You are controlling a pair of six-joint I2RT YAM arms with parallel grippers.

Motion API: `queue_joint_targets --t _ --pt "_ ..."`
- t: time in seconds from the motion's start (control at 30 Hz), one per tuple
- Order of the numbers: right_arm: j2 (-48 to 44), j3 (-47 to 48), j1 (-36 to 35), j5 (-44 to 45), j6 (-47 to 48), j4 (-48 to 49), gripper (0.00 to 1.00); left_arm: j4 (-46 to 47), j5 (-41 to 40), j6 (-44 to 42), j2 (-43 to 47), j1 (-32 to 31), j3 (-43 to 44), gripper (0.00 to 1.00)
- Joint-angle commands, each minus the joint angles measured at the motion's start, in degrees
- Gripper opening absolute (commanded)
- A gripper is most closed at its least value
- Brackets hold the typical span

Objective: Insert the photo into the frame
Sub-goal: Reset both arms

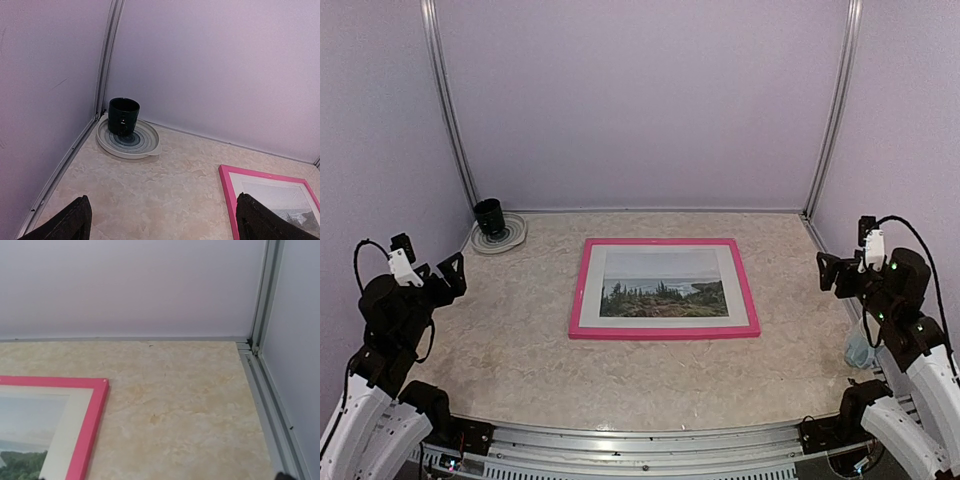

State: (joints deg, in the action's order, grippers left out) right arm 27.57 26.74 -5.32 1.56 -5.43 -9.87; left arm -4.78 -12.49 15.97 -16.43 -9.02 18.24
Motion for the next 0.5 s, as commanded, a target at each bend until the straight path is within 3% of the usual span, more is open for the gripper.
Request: queue_joint_targets --t 0.0,0.27,0.47 --pt "-1.9 0.7 0.7 0.2 -1.2 0.5 0.99 0.1 -0.7 -0.8 0.4 0.4 0.4 0.99" --pt "-2.5 -7.8 0.7 -1.5 -2.4 6.1 0.99 -0.1 -0.1 -1.3 0.1 0.4 0.5 0.99" --pt "-3.9 -8.3 0.7 0.8 0.4 7.7 0.99 -1.3 -1.2 -0.3 -0.1 0.3 0.6 0.99"
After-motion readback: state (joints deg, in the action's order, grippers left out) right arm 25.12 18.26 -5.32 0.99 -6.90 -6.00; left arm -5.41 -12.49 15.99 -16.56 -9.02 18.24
